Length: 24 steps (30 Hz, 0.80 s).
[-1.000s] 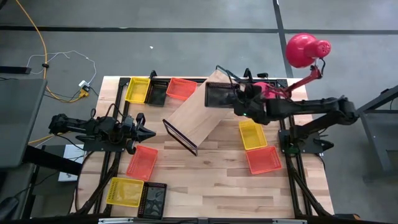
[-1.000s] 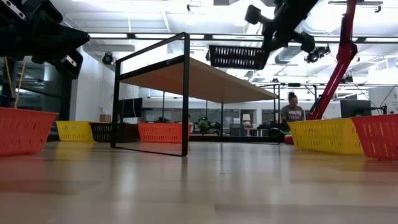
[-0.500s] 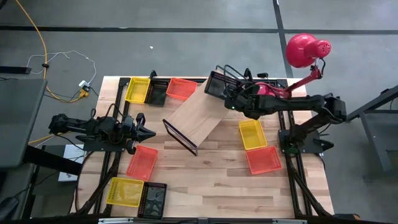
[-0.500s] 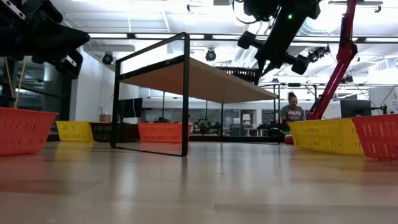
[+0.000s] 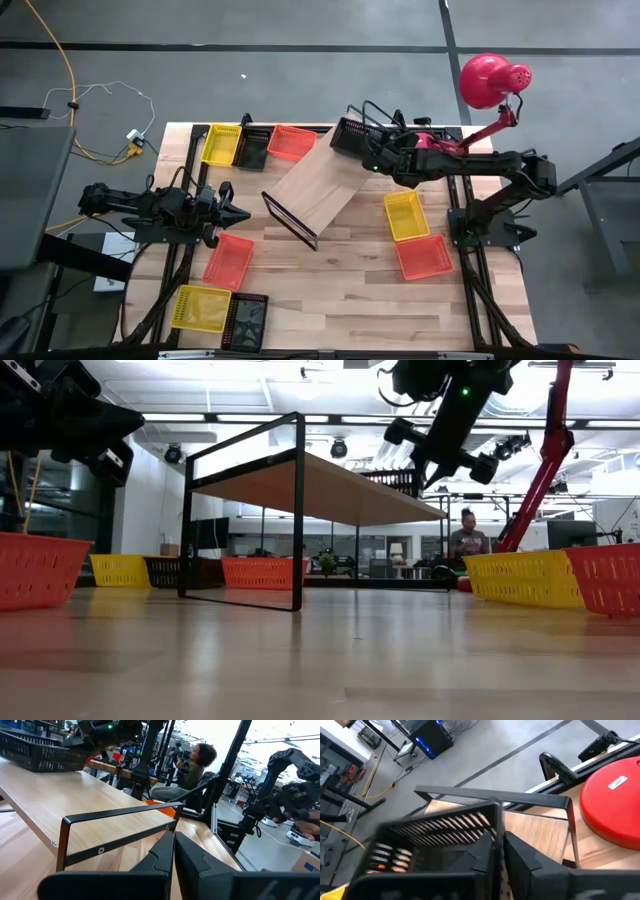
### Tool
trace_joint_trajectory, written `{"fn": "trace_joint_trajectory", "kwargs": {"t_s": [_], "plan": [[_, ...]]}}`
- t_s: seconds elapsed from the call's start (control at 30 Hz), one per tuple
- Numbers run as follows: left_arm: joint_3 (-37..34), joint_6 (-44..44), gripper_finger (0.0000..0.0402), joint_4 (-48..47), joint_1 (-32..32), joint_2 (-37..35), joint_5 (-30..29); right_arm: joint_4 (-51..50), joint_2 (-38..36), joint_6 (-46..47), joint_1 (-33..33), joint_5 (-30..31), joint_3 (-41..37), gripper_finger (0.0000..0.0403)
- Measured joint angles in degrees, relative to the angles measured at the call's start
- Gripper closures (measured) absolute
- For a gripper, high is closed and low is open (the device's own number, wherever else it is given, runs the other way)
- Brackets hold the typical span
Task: Stack baskets on shelf by color
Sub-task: Put the top right black basket on the shelf
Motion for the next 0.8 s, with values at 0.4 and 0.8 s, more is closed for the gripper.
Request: {"fn": "trace_joint_trajectory", "kwargs": {"t_s": [0.4, 0.8], "plan": [[0.0, 0.0, 0.0398, 0.0, 0.0, 0.0, 0.0, 1.6, -1.5, -3.1, 0.0, 4.9, 0.0, 0.0246], [0.0, 0.0, 0.0398, 0.0, 0.0, 0.0, 0.0, 15.6, -6.0, -33.6, 5.4, 3.1, -0.1, 0.0246]]}}
